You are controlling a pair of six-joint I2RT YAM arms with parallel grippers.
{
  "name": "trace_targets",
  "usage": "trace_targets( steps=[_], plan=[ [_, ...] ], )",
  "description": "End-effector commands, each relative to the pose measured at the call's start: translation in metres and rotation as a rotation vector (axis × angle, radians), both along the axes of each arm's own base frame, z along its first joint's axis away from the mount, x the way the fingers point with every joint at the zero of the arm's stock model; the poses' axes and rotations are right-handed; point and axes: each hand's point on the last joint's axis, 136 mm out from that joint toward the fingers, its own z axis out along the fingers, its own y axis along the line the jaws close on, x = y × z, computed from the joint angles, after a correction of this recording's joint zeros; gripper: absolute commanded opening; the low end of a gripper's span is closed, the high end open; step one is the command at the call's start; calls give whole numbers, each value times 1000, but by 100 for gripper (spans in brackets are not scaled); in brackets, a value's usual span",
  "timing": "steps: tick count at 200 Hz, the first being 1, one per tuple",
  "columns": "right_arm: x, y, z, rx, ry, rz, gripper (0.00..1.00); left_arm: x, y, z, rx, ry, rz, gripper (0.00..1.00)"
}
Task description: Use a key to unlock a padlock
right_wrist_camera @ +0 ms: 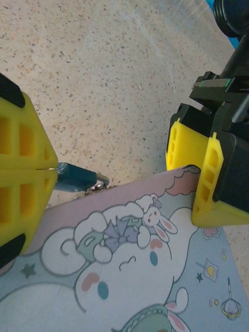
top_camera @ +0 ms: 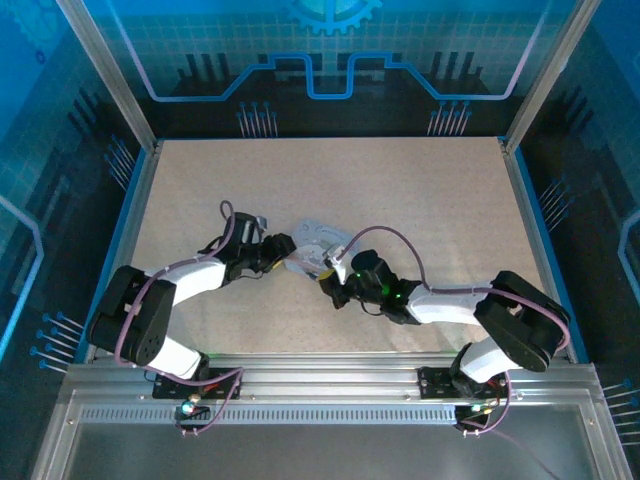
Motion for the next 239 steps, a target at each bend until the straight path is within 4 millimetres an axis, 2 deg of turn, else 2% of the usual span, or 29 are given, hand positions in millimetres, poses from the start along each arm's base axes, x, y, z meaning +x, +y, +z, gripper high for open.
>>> trace_targets(
  steps=[1,58,96,133,193,239],
  plan=[
    [-10,-18,-22,-58,97,-21,0,-43,-12,-46,-1,188,-14,51],
    [-10,-49,-34,-80,151,-122,0,-66,-28,-62,-21,211,48,49],
    [-6,-69,-36,-48,182,-184,0,-79,-41,-63,-17,218,31,49],
    [-1,-83,-37,18,236,-209,0,-88,-42,-62,-21,222,42,49],
    [9,-94,-43,80,330,-212,0,-107,-44,-63,-21,246,36,50],
    [3,-88,-53,93,404,-172,1,-112,-50,-61,-37,246,32,55]
  ],
)
